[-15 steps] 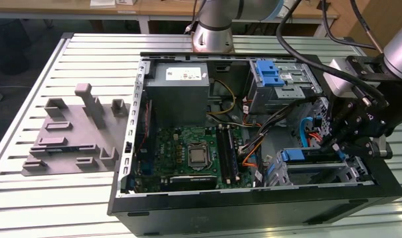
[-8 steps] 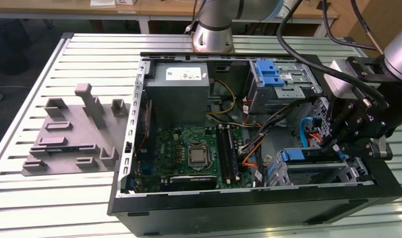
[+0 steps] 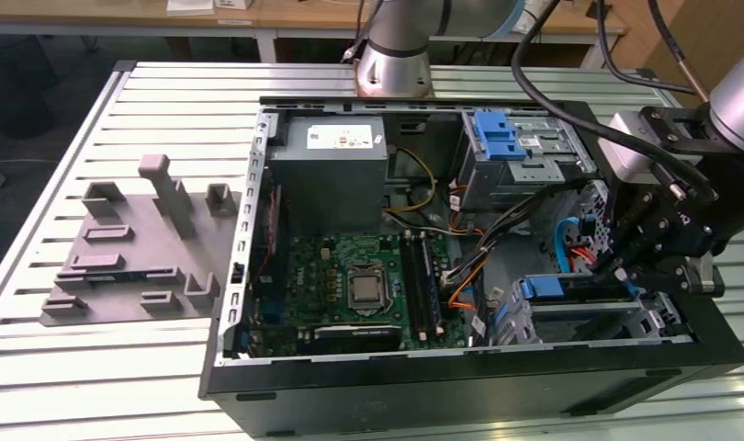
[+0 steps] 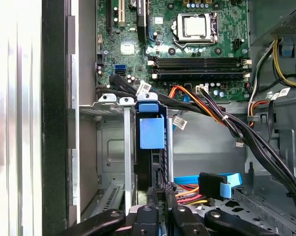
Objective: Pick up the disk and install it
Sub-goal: 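Insert the first disk wire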
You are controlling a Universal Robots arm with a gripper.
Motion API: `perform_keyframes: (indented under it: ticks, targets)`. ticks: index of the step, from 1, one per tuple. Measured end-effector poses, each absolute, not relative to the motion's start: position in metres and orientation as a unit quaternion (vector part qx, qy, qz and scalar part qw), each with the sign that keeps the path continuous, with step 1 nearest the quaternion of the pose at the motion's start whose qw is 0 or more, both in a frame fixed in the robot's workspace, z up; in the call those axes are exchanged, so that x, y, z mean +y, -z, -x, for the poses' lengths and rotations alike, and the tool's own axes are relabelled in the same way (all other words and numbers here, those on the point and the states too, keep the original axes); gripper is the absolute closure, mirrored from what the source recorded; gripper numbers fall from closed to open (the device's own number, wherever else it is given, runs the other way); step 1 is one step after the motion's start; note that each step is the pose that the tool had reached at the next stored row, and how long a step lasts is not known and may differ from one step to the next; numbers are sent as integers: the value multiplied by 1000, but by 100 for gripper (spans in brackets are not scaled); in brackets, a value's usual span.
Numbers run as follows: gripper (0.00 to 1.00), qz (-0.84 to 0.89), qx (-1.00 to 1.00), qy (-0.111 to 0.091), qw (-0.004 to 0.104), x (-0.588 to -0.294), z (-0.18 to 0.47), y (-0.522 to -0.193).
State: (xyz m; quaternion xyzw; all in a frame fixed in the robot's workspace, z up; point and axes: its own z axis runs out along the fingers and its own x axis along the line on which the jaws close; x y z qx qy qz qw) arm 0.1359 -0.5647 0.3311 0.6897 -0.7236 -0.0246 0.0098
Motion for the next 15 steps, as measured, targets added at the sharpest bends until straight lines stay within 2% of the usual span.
perform_keyframes:
  ticks: [15]
  targets:
    - [83, -689, -724, 26, 11, -564, -137, -333]
